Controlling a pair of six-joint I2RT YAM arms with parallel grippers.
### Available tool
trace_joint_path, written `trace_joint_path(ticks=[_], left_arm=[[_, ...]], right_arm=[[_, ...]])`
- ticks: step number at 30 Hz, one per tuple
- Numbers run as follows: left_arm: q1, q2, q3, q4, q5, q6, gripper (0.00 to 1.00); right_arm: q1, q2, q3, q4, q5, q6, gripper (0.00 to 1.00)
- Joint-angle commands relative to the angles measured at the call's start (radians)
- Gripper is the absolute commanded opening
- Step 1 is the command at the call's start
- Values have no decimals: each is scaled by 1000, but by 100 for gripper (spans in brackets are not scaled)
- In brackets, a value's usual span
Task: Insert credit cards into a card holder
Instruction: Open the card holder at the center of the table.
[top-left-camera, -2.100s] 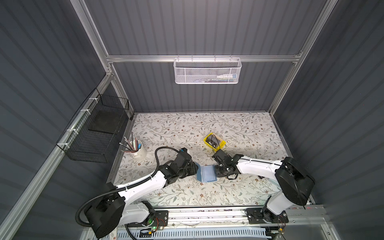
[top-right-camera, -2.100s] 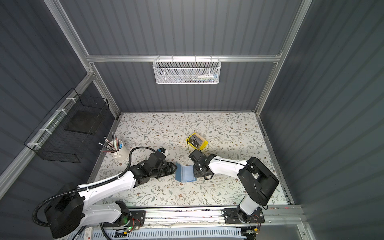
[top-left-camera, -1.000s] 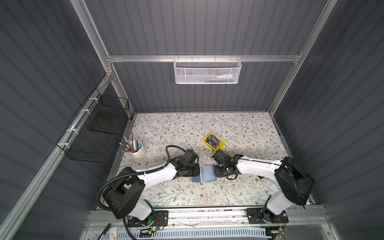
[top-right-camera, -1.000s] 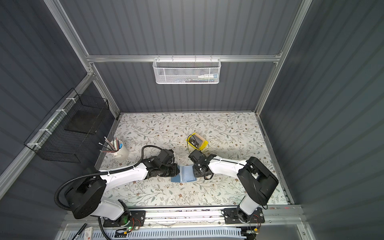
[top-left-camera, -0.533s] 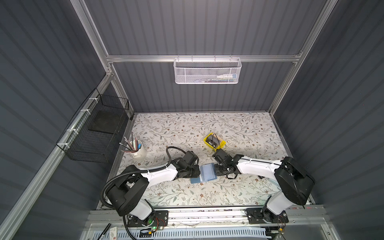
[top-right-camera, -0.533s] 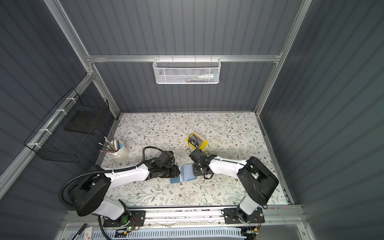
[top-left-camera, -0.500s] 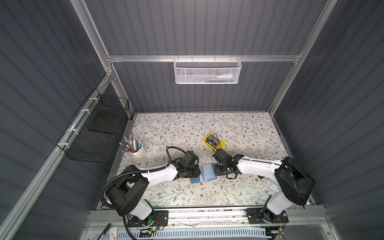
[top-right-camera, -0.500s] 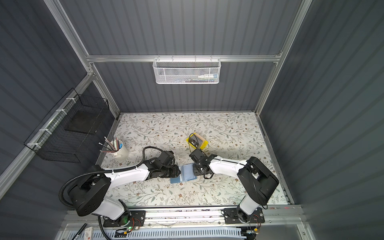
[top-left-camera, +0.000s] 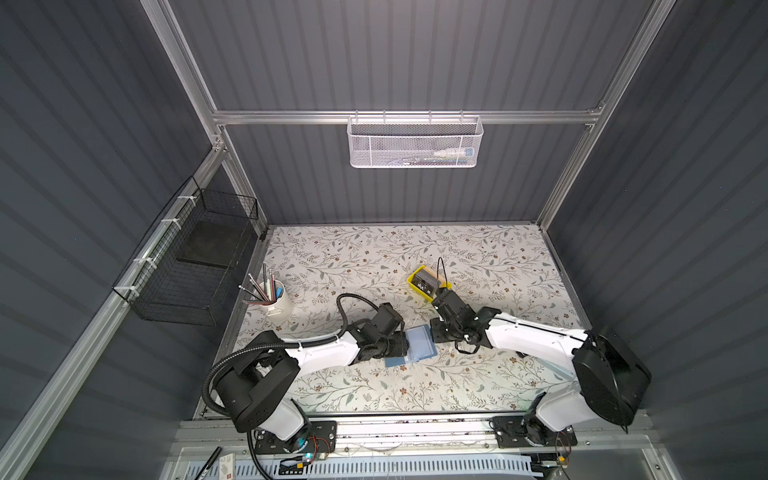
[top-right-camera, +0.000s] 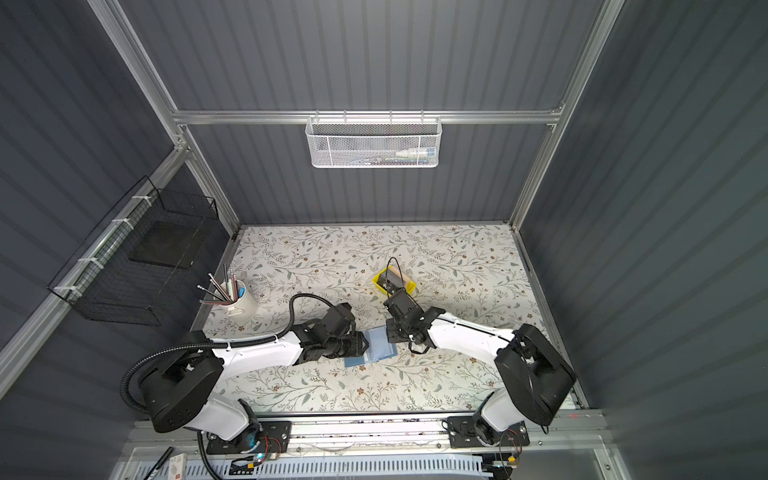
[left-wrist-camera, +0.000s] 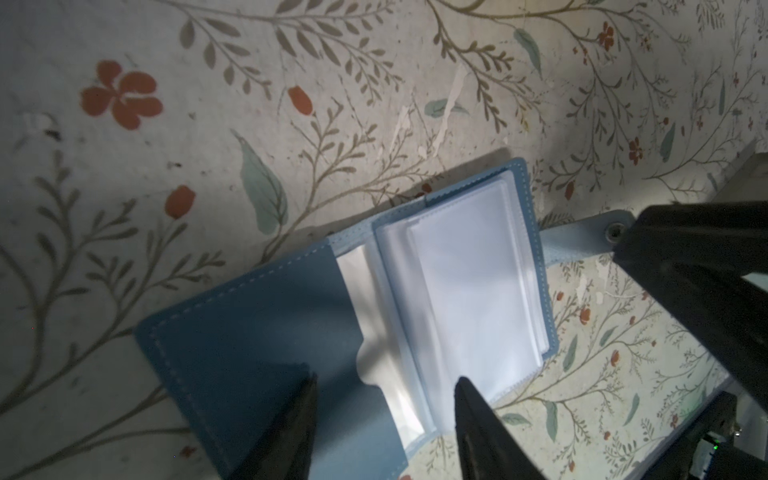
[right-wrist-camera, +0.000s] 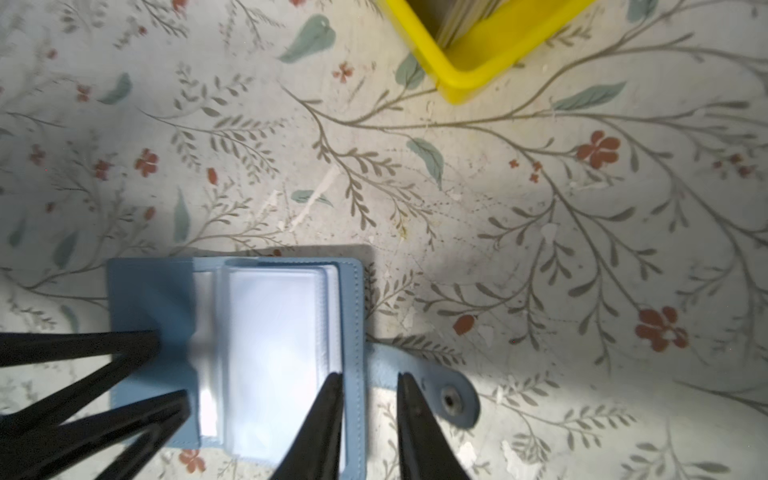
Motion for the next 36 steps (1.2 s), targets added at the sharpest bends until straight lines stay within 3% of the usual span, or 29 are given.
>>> trace_joint_path(ticks=[1, 10, 20, 36], left_arm=[[-8, 7, -18, -25, -37, -33, 58], [-16, 58, 27, -63, -57, -25, 61], [-25, 104, 52, -102, -85, -45, 64], [-35, -22, 33, -25, -35, -42, 64]], right_arm=[[2, -37, -21, -13, -18, 12, 29], [19, 14, 29, -72, -50, 34, 30], [17, 143, 89, -176, 12, 38, 32], [43, -1, 19, -75, -66, 68, 32]])
